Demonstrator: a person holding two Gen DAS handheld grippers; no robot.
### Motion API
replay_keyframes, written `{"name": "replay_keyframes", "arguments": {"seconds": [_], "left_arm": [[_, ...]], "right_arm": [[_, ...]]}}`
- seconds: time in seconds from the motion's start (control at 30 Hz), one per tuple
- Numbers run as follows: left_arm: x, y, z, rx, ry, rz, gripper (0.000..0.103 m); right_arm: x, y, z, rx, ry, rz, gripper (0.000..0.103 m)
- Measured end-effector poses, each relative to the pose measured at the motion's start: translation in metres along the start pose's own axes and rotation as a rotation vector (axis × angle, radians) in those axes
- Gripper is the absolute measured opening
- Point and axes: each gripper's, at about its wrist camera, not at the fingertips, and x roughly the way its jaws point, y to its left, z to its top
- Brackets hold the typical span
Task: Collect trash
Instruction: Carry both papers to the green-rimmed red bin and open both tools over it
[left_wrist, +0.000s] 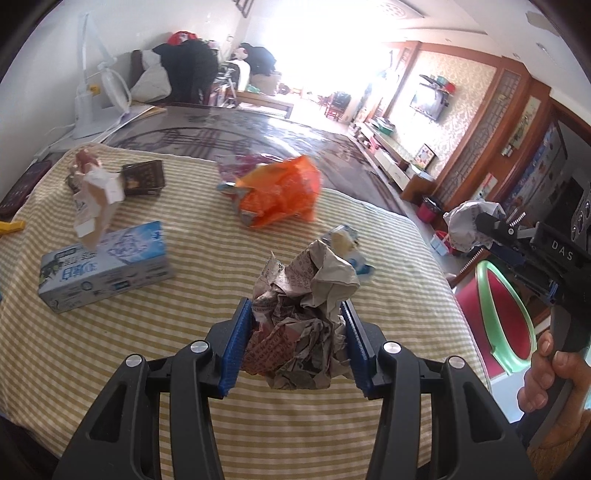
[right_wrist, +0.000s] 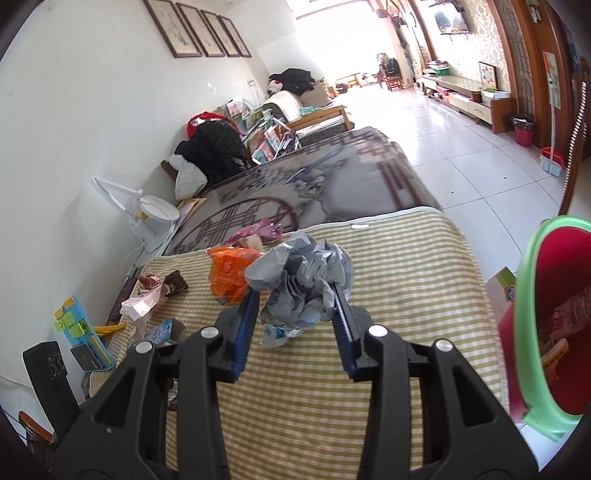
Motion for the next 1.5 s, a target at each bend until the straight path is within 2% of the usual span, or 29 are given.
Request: {"name": "replay_keyframes", "arguments": {"seconds": [0.53, 0.73, 0.8, 0.9, 1.1, 1.13, 1.27, 1.33, 1.4, 1.5], "left_arm": [[0.004, -0.04, -0.007, 0.073, 0.031, -0.033, 0.046], [0.006, -0.047, -0.007, 0.082, 0.035, -0.04, 0.046], [0.006, -0.047, -0.007, 0.079, 0.036, -0.043, 0.046], [0.007, -0.048, -0.007, 0.078, 0.038, -0.05, 0.046], [0.011, -0.06, -0.006, 0.09, 0.042, -0.084, 0.046], [0.012, -0.064, -0.005, 0.093, 0.043, -0.095, 0.046], [0.013, -0.083, -0.003, 0.114, 0.042, -0.143, 0.046], [0.015, -0.096, -0.001, 0.13, 0.042, -0.171, 0.046], [0.017, -0.11, 0.001, 0.146, 0.043, -0.198, 0.046], [0.022, -0.13, 0.003, 0.165, 0.05, -0.247, 0.046]], "right_arm": [[-0.046, -0.052, 0.005, 0.057, -0.091, -0.104, 0.038], [-0.066, -0.073, 0.009, 0.089, -0.143, -0.21, 0.039], [-0.07, -0.085, 0.008, 0.114, -0.142, -0.271, 0.039], [-0.075, -0.099, 0.006, 0.153, -0.145, -0.29, 0.039], [-0.077, -0.117, 0.004, 0.186, -0.123, -0.405, 0.039], [-0.076, -0.119, 0.003, 0.198, -0.121, -0.413, 0.046], [-0.084, -0.125, 0.001, 0.238, -0.15, -0.438, 0.063], [-0.09, -0.124, 0.002, 0.239, -0.182, -0.466, 0.08], [-0.096, -0.125, 0.003, 0.243, -0.206, -0.491, 0.087], [-0.104, -0.132, 0.002, 0.279, -0.236, -0.519, 0.092]]}}
